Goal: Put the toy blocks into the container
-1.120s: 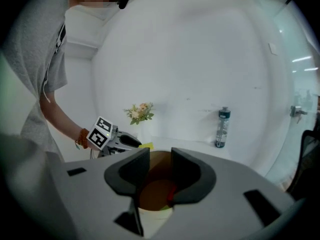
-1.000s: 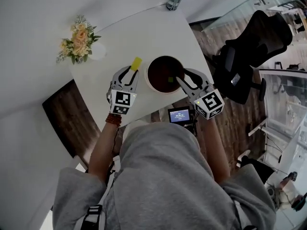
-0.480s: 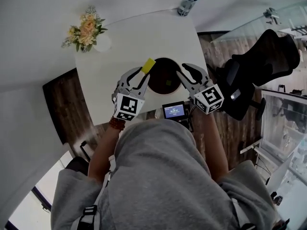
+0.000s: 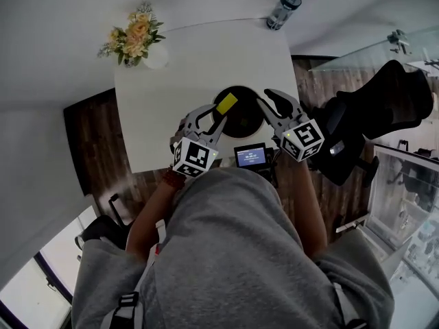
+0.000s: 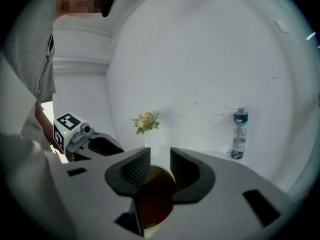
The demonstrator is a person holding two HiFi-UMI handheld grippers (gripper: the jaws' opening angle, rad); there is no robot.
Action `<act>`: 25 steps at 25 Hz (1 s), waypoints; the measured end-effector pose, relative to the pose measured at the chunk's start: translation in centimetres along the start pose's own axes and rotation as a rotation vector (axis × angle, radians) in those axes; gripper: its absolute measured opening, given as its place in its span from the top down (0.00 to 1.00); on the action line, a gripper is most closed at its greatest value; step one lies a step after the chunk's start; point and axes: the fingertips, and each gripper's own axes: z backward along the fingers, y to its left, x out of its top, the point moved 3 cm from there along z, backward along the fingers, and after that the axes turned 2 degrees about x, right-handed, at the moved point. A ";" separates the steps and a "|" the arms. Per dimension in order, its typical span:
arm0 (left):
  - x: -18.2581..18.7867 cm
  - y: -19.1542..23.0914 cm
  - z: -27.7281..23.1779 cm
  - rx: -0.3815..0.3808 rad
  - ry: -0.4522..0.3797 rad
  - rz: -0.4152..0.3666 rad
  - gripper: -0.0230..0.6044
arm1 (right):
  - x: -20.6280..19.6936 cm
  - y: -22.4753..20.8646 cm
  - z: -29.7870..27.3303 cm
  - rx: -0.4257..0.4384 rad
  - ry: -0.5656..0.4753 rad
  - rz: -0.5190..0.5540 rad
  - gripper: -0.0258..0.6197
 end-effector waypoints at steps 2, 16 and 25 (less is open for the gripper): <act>-0.2 -0.1 -0.1 -0.006 0.006 -0.004 0.76 | 0.1 0.0 -0.3 0.004 0.002 0.005 0.77; -0.1 0.8 -1.0 -0.054 0.004 0.009 0.76 | 0.3 0.1 -1.4 -0.008 0.017 0.015 0.77; 2.4 2.5 -1.1 -0.032 -0.060 0.037 0.76 | 2.0 0.3 -1.1 -0.032 -0.013 0.041 0.77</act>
